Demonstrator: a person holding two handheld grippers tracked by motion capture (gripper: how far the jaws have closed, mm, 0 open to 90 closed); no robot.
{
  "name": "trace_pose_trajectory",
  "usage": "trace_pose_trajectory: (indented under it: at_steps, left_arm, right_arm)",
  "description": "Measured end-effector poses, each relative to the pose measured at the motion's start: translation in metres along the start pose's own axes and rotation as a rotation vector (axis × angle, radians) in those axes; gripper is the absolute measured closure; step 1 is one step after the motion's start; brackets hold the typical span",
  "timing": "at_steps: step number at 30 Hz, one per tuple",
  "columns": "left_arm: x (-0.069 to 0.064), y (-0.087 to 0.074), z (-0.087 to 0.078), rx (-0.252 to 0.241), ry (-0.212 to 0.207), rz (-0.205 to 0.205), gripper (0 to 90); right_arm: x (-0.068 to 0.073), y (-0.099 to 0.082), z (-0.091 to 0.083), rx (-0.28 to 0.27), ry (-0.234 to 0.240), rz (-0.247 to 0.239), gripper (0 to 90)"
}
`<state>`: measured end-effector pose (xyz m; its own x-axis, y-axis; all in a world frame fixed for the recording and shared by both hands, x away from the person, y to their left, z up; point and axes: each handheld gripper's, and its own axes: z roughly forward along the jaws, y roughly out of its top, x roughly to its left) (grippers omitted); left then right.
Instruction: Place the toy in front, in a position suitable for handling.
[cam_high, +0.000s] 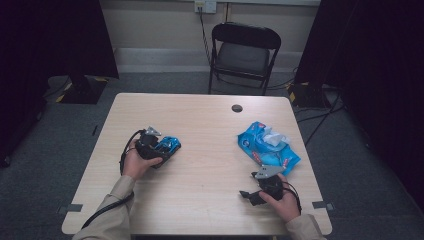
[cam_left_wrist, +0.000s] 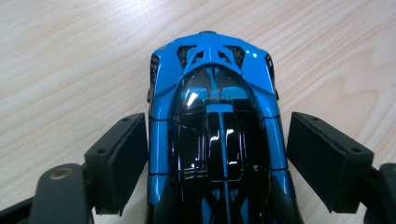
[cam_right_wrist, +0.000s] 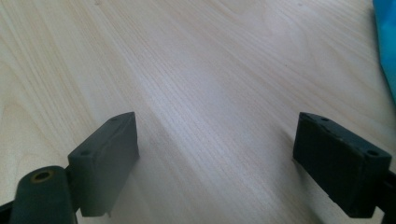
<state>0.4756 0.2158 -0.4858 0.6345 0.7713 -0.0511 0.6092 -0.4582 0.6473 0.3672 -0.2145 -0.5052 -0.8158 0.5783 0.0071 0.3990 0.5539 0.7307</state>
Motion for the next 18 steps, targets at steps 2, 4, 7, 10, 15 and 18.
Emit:
trace_pose_trajectory:
  at_steps: [2,4,7,10,15,18]
  left_arm:
    - [-0.0002,-0.0006,0.0015,-0.006,0.003,-0.007,21.1]
    - [-0.0004,-0.0008,0.0025,-0.001,0.002,-0.005,21.8]
    - [-0.0015,-0.0016,0.0050,0.003,0.008,-0.007,21.6]
    - [-0.0018,-0.0019,0.0057,0.000,0.017,-0.017,20.8]
    - [-0.0018,-0.0023,0.0055,0.013,0.029,-0.011,25.4]
    - [-0.0027,-0.0026,0.0057,0.011,0.034,-0.028,25.6]
  right_arm:
    - [0.0000,0.0000,0.0000,0.000,0.000,0.000,13.2]
    - [0.0000,0.0000,0.0000,0.000,0.000,0.000,13.2]
    - [0.0000,0.0000,0.0000,0.000,0.000,0.000,13.3]
    - [0.0000,0.0000,0.0000,-0.001,0.000,-0.001,13.3]
    - [0.0000,0.0000,0.0000,0.000,0.000,0.000,13.3]
    - [0.0000,0.0000,0.0000,0.000,0.000,-0.001,13.3]
